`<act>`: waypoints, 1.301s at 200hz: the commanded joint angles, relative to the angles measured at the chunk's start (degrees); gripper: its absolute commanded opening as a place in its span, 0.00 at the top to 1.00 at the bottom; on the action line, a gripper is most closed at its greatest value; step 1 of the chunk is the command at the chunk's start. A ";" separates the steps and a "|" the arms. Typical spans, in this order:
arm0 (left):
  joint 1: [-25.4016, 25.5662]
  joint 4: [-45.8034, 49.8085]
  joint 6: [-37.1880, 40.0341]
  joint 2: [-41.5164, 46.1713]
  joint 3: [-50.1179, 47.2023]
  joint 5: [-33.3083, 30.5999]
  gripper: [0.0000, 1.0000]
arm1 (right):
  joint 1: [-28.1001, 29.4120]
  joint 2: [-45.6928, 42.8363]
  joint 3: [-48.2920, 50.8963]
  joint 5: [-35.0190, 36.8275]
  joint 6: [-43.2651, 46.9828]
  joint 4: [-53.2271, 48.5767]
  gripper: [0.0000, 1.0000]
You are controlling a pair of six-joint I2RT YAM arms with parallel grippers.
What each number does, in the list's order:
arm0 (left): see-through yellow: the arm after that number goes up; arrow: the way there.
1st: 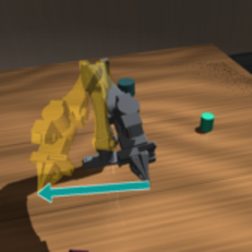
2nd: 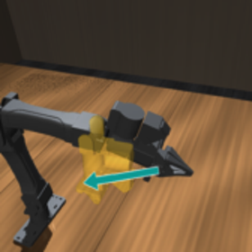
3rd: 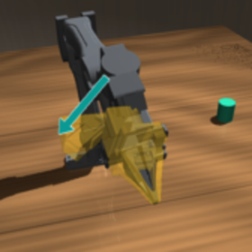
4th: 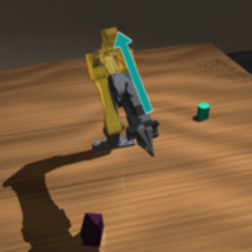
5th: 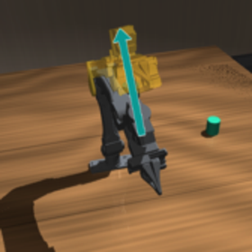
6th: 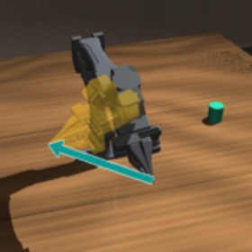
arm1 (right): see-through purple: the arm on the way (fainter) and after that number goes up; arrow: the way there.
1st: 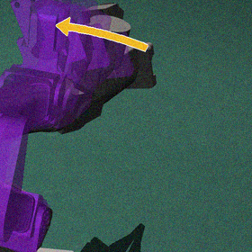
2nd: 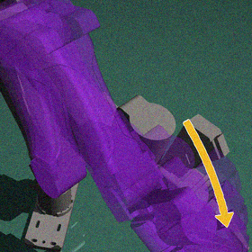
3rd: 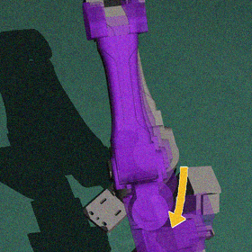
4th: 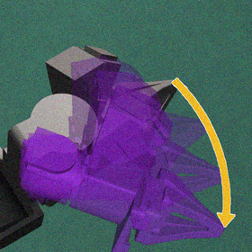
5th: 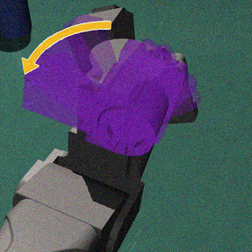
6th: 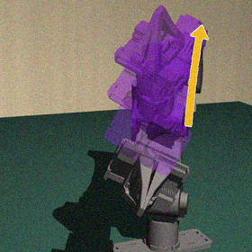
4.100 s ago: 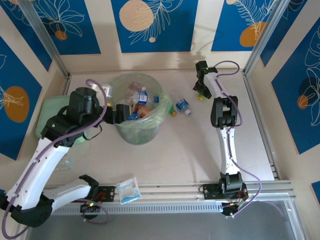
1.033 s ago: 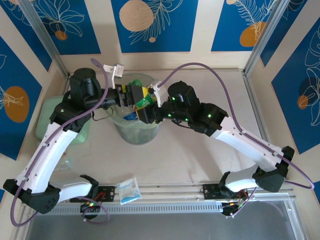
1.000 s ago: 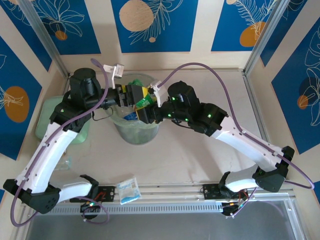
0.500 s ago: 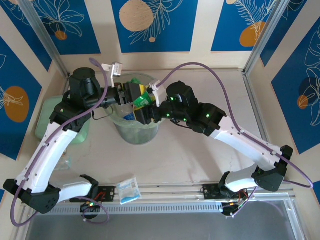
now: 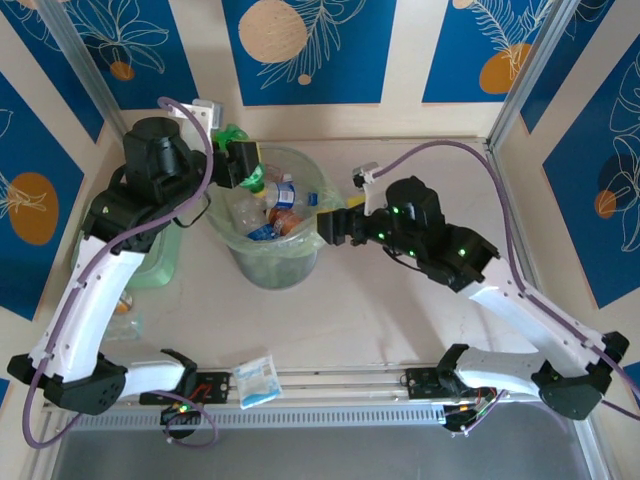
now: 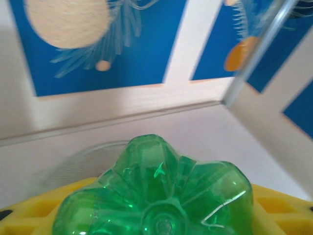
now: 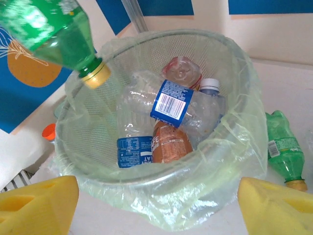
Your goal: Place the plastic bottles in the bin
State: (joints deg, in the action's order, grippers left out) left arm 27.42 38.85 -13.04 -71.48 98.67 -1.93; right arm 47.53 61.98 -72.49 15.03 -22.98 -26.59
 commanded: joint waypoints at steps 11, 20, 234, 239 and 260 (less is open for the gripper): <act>-0.53 -0.17 8.10 -1.56 -2.97 -14.23 0.46 | -0.33 -2.26 2.42 0.71 -2.07 -0.70 0.15; -0.53 -0.38 8.20 -1.91 -3.75 -15.47 0.46 | -0.37 -2.77 2.91 0.76 -2.14 -0.66 0.15; -0.79 3.66 2.60 -8.47 2.40 -5.08 0.17 | -2.97 -7.39 5.75 -2.39 -3.47 -0.33 0.18; -0.79 3.90 2.18 -8.72 3.27 -4.29 0.20 | -3.01 -7.34 5.86 -2.44 -3.56 -0.22 0.18; -0.79 3.21 1.19 -9.66 4.42 -2.22 0.27 | -2.71 -7.22 6.26 -2.33 -3.74 0.18 0.20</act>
State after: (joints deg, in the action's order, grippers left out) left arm 26.96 40.82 -9.98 -81.28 101.10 -7.68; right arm 44.71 55.48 -67.31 13.61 -25.98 -27.46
